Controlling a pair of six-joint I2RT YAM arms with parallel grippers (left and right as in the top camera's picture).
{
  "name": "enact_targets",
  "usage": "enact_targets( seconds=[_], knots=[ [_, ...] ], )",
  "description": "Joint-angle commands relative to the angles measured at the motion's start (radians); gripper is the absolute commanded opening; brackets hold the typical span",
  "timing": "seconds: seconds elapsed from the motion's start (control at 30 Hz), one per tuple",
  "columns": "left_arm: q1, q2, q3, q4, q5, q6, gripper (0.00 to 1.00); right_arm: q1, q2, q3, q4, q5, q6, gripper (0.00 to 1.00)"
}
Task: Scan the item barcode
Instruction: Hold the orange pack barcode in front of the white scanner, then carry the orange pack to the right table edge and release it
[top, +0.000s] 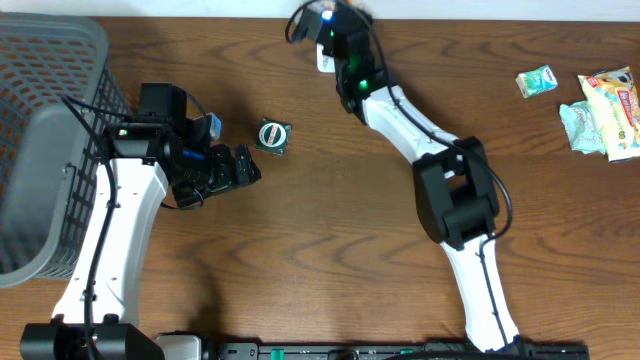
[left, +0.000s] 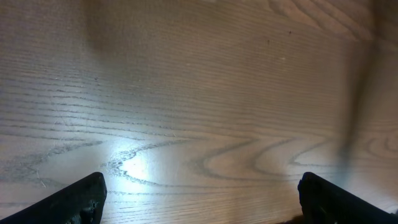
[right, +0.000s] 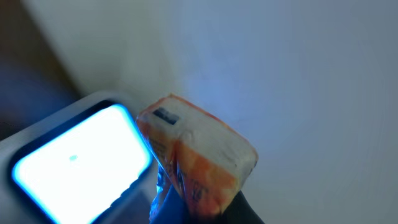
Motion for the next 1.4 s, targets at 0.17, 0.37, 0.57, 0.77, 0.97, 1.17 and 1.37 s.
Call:
enact_targets(
  seconds=[0.17, 0.37, 0.57, 0.77, 0.97, 1.17, 1.37],
  knots=[
    [-0.002, 0.007, -0.002, -0.002, 0.005, 0.013, 0.98, -0.013, -0.005, 0.008, 0.139, 0.106, 0.079, 0.01],
    [-0.002, 0.007, -0.002, -0.002, 0.005, 0.013, 0.98, -0.076, -0.111, 0.008, 0.048, 0.167, 0.212, 0.01],
    [-0.002, 0.007, -0.002, -0.002, 0.005, 0.013, 0.98, -0.221, -0.224, 0.008, -0.288, 0.176, 0.479, 0.01],
    [-0.002, 0.007, -0.002, -0.002, 0.005, 0.013, 0.98, -0.430, -0.255, 0.007, -0.669, 0.172, 0.746, 0.01],
    [-0.002, 0.007, -0.002, -0.002, 0.005, 0.013, 0.98, -0.612, -0.248, 0.007, -0.942, 0.068, 0.782, 0.01],
    [-0.002, 0.007, -0.002, -0.002, 0.005, 0.013, 0.98, -0.747, -0.248, 0.007, -0.988, -0.084, 0.937, 0.33],
    [-0.002, 0.007, -0.002, -0.002, 0.005, 0.013, 0.98, -0.803, -0.248, 0.007, -1.000, -0.338, 0.991, 0.99]
  ],
)
